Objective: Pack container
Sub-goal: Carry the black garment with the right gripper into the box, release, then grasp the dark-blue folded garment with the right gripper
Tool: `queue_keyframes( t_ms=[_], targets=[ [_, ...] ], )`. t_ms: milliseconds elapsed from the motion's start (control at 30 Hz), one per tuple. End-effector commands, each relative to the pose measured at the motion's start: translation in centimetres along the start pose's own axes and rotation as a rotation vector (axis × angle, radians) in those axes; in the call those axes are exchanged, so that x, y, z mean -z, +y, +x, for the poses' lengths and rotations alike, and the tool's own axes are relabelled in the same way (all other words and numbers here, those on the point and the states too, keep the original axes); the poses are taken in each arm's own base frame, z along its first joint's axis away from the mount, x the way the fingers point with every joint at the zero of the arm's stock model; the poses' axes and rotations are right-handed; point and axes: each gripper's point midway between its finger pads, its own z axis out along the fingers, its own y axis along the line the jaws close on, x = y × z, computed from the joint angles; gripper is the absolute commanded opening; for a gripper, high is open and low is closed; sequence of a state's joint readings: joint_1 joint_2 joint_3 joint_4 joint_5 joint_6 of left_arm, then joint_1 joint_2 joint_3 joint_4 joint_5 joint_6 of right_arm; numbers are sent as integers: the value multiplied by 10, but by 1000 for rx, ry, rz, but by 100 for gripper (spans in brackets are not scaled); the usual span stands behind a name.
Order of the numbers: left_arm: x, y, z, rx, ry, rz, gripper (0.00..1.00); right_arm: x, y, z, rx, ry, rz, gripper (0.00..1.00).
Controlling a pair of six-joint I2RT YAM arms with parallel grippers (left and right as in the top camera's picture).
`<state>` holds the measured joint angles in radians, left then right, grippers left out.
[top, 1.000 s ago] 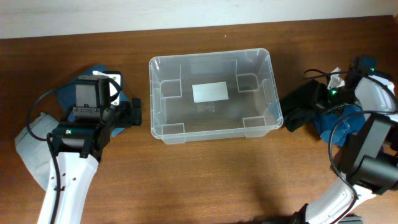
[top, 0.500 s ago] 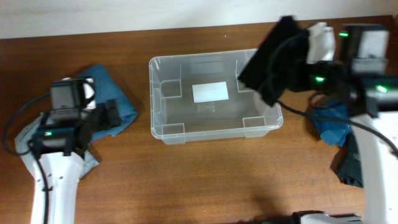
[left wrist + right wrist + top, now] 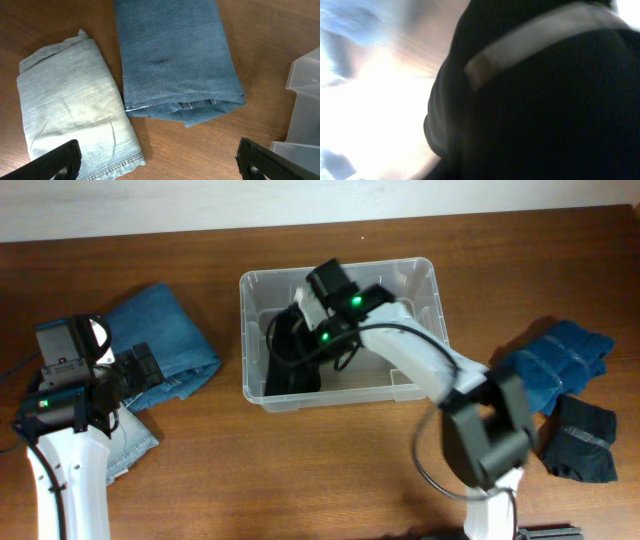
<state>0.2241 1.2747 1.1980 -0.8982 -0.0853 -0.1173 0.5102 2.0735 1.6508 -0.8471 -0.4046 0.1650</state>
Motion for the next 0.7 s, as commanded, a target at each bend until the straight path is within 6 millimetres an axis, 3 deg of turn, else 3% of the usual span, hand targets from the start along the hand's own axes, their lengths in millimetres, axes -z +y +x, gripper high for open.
queue_keyframes(
  t_ms=[0, 33, 100, 133, 200, 233, 300, 367, 400, 433, 467, 533, 600, 667],
  targets=[
    [4, -1, -7, 14, -18, 11, 99, -3, -9, 8, -25, 42, 10, 98],
    [4, -1, -7, 14, -18, 11, 99, 7, -11, 5, -25, 25, 31, 99],
    [4, -1, -7, 14, -18, 11, 99, 46, -17, -8, -8, -48, 112, 99],
    [4, -1, -7, 14, -18, 11, 99, 104, -24, -23, -6, -164, 205, 99],
    [4, -1, -7, 14, -18, 11, 100, 158, -35, -32, -35, -281, 272, 99],
    [4, -1, -7, 14, -18, 11, 99, 200, -49, -34, -96, -376, 327, 98],
    [4, -1, -7, 14, -18, 11, 99, 268, -86, -21, -244, -514, 418, 98],
    [4, -1, -7, 14, -18, 11, 99, 310, -121, 1, -382, -578, 479, 98],
    [4, -1, -7, 14, -18, 11, 100, 336, -156, 24, -506, -602, 522, 98],
    [4, -1, -7, 14, -18, 11, 99, 347, -174, 38, -571, -604, 543, 98],
    [4, -1, -7, 14, -18, 11, 99, 362, -208, 66, -690, -597, 582, 98],
    [4, -1, -7, 14, -18, 11, 99, 372, -252, 105, -842, -573, 624, 98],
    [4, -1, -7, 14, -17, 11, 99, 366, -303, 153, -968, -514, 615, 98],
    [4, -1, -7, 14, -17, 11, 99, 351, -330, 178, -1017, -472, 566, 98]
  ],
)
